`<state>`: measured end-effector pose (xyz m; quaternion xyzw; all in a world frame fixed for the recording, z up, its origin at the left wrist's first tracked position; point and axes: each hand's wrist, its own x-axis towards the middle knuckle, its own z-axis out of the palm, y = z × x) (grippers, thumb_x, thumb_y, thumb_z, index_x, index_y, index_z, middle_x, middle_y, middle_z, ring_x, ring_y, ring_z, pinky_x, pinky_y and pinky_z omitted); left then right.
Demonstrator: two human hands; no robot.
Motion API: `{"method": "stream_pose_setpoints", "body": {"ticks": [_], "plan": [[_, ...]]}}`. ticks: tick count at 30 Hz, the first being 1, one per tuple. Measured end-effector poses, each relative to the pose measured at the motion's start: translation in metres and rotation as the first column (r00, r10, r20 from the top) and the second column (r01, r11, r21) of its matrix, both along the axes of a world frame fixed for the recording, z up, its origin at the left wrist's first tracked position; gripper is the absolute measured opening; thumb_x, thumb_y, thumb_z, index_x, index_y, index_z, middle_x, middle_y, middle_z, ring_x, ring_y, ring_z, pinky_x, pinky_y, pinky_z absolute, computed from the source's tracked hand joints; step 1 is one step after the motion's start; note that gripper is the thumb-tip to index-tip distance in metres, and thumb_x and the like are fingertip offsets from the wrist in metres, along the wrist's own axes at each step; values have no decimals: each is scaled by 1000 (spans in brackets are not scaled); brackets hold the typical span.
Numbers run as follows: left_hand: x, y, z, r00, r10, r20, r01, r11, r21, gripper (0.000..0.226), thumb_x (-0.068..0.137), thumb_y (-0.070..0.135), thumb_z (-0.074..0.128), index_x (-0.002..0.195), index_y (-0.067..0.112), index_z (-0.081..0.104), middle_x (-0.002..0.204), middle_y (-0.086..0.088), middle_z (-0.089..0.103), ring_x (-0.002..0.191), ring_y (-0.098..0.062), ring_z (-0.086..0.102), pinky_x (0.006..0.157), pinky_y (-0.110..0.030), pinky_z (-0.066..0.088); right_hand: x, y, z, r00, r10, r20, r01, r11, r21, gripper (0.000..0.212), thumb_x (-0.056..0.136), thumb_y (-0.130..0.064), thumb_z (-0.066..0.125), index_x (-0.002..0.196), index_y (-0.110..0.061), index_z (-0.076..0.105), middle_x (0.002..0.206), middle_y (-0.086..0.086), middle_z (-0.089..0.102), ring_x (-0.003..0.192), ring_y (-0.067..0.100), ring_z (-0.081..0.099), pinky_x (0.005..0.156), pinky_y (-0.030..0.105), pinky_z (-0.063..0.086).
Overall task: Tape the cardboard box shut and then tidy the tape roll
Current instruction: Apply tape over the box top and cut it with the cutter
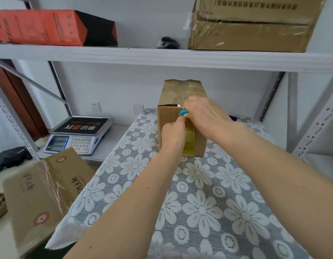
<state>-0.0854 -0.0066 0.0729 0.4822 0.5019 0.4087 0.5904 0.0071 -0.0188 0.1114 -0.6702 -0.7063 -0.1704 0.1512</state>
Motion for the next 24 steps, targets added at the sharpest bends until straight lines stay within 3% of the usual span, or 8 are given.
{"method": "stream_pose_setpoints", "body": {"ticks": [3, 9, 13, 24], "plan": [[0, 0, -1, 1000, -15, 0, 15, 999, 39, 23, 86, 34, 50, 68, 20, 45, 81, -5, 49, 76, -19, 45, 70, -34, 35, -3, 1, 0, 1000, 9, 29, -9, 1000, 3, 12, 93, -9, 47, 85, -11, 55, 87, 5, 47, 75, 22, 47, 62, 30, 31], [-2, 1, 0, 1000, -22, -10, 22, 999, 48, 15, 82, 33, 50, 74, 20, 54, 78, -6, 54, 73, -20, 50, 68, -34, 38, 0, 0, 0, 998, -4, 55, 3, 1000, 18, 10, 94, -13, 50, 92, -8, 59, 89, 6, 48, 75, 20, 45, 63, 29, 29], [-1, 1, 0, 1000, -14, 15, 13, 999, 47, 20, 85, 30, 54, 67, 20, 55, 76, -6, 59, 71, -22, 55, 67, -33, 43, 5, -4, 2, 998, -44, 51, 43, 999, 19, 9, 93, -10, 51, 92, -7, 59, 92, 9, 52, 76, 23, 48, 63, 30, 31], [-2, -5, 4, 1000, -7, 28, 5, 999, 48, 13, 86, 29, 50, 76, 20, 50, 78, -7, 48, 74, -20, 44, 68, -35, 36, 11, -12, 7, 990, -131, 45, 132, 991, -6, 11, 93, -3, 50, 96, -2, 61, 97, 15, 58, 74, 23, 44, 64, 31, 31]]}}
